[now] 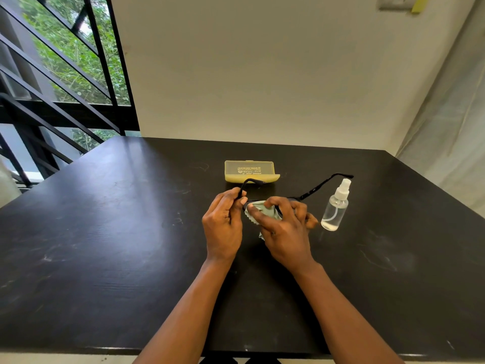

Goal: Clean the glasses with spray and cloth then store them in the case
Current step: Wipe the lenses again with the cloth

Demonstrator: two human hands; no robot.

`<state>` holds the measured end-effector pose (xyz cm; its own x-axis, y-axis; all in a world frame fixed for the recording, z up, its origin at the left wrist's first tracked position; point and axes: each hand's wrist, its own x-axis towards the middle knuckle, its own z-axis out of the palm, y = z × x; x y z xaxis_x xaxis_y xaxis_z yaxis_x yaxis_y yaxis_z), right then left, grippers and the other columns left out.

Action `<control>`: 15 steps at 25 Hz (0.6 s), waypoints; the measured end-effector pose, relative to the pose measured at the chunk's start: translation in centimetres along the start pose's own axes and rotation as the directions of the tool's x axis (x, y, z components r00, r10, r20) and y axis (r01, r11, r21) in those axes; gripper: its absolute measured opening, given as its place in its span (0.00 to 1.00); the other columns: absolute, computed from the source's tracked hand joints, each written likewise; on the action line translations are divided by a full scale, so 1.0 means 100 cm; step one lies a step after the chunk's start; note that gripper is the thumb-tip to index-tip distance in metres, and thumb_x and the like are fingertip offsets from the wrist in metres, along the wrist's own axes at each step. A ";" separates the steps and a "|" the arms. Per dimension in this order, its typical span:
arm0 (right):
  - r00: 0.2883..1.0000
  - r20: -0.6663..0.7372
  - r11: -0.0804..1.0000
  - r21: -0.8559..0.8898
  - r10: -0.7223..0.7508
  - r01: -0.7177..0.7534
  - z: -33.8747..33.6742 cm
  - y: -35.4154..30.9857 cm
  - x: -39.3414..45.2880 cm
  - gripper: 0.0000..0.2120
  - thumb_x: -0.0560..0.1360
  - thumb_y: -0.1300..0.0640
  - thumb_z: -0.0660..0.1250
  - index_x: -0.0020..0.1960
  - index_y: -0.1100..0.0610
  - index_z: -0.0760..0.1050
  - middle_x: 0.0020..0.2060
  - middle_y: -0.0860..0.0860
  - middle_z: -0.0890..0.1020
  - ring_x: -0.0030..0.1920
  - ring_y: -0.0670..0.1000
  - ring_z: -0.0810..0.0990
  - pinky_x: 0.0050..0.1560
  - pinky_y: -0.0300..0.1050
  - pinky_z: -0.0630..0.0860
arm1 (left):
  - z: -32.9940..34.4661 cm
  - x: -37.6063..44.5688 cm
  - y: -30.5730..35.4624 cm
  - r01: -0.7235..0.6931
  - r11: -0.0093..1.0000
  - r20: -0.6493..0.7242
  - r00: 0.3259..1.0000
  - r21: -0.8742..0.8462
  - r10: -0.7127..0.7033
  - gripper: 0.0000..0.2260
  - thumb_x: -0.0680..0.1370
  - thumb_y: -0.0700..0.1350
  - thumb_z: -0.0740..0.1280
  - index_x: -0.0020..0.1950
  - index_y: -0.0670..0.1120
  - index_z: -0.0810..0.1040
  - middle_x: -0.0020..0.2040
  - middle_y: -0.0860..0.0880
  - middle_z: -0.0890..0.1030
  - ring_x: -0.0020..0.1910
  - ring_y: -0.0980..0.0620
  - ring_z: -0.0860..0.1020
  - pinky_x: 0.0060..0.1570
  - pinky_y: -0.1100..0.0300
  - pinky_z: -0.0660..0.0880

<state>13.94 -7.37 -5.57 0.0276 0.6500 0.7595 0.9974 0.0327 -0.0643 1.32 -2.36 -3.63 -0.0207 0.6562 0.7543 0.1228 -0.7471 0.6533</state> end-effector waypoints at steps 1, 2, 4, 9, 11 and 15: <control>1.000 0.001 1.000 0.016 -0.017 0.017 -0.002 0.000 0.000 0.22 0.67 0.57 0.71 0.58 0.41 0.75 0.57 0.49 0.67 0.54 0.57 0.63 0.40 0.59 0.74 | 0.000 0.001 -0.001 0.002 1.000 -0.012 1.000 0.010 -0.002 0.10 0.73 0.32 0.67 0.55 0.36 0.78 0.49 0.49 0.78 0.52 0.62 0.75 0.50 0.77 0.71; 1.000 -0.005 1.000 0.018 -0.022 0.022 -0.004 0.001 0.000 0.22 0.65 0.58 0.73 0.57 0.42 0.77 0.57 0.49 0.67 0.54 0.57 0.63 0.40 0.58 0.73 | 0.000 0.001 -0.001 0.003 1.000 -0.022 1.000 0.019 -0.003 0.10 0.73 0.32 0.67 0.54 0.35 0.78 0.48 0.49 0.78 0.52 0.62 0.75 0.50 0.78 0.71; 0.999 -0.044 1.000 -0.016 0.001 -0.002 -0.009 0.002 -0.002 0.18 0.65 0.56 0.73 0.53 0.43 0.80 0.56 0.48 0.70 0.54 0.56 0.65 0.41 0.57 0.71 | 0.000 0.002 -0.002 0.003 1.000 -0.026 1.000 0.027 -0.002 0.10 0.73 0.32 0.67 0.54 0.35 0.79 0.48 0.48 0.78 0.52 0.61 0.75 0.50 0.78 0.71; 0.987 -0.116 0.993 0.046 0.110 -0.106 -0.010 0.004 -0.003 0.13 0.66 0.57 0.68 0.50 0.47 0.82 0.46 0.49 0.80 0.51 0.52 0.67 0.39 0.56 0.70 | 0.001 0.001 -0.004 0.001 0.999 -0.013 1.000 0.036 -0.001 0.10 0.73 0.32 0.67 0.54 0.35 0.79 0.49 0.48 0.78 0.52 0.62 0.75 0.51 0.77 0.72; 0.965 -0.138 0.953 0.236 0.224 -0.188 -0.014 0.004 -0.001 0.12 0.69 0.57 0.67 0.51 0.49 0.82 0.44 0.48 0.79 0.48 0.50 0.70 0.40 0.53 0.73 | 0.001 0.002 -0.004 0.003 0.999 -0.019 1.000 0.036 -0.003 0.11 0.73 0.32 0.67 0.55 0.35 0.78 0.49 0.48 0.78 0.52 0.62 0.75 0.50 0.77 0.72; 0.818 -0.022 0.623 0.660 0.574 -0.419 -0.030 0.003 0.011 0.10 0.73 0.64 0.68 0.53 0.54 0.79 0.46 0.51 0.78 0.46 0.45 0.77 0.47 0.29 0.74 | 0.001 0.003 -0.004 0.027 1.000 -0.038 0.999 0.014 -0.027 0.11 0.73 0.33 0.67 0.55 0.36 0.78 0.48 0.49 0.78 0.50 0.70 0.75 0.49 0.77 0.72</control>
<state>14.49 -8.94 -2.83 0.5969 0.5336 0.5991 0.5661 0.2490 -0.7858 1.39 -1.89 -3.65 -0.0617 0.6715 0.7385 0.1361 -0.7273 0.6727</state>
